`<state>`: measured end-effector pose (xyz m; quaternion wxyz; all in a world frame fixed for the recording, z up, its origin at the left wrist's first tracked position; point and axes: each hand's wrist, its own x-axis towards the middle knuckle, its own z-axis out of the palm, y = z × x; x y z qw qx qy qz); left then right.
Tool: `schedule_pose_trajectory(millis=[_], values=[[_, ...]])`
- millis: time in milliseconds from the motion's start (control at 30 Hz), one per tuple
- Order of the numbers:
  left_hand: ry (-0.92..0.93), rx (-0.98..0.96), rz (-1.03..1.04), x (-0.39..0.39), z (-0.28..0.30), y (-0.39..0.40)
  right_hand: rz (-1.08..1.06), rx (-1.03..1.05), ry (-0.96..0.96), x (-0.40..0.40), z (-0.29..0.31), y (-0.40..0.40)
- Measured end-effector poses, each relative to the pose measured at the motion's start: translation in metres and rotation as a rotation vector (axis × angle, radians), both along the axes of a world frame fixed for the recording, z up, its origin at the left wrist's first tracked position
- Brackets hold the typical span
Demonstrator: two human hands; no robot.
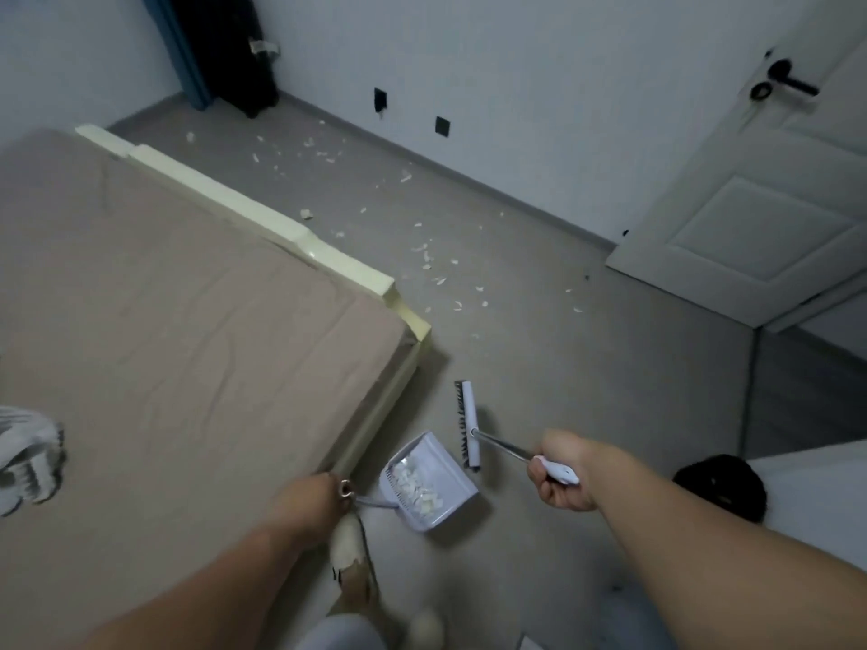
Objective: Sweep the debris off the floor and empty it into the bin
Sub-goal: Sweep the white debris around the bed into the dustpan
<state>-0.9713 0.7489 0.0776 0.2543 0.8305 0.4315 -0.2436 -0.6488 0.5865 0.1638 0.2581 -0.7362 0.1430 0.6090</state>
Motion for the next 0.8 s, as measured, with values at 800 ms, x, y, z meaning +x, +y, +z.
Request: schedule_pose_trajectory(millis=[800], values=[[-0.054, -0.109, -0.031, 0.429, -0.054, 0.187, -0.345, -0.059, -0.074, 0.331, -0.064, 0.091]])
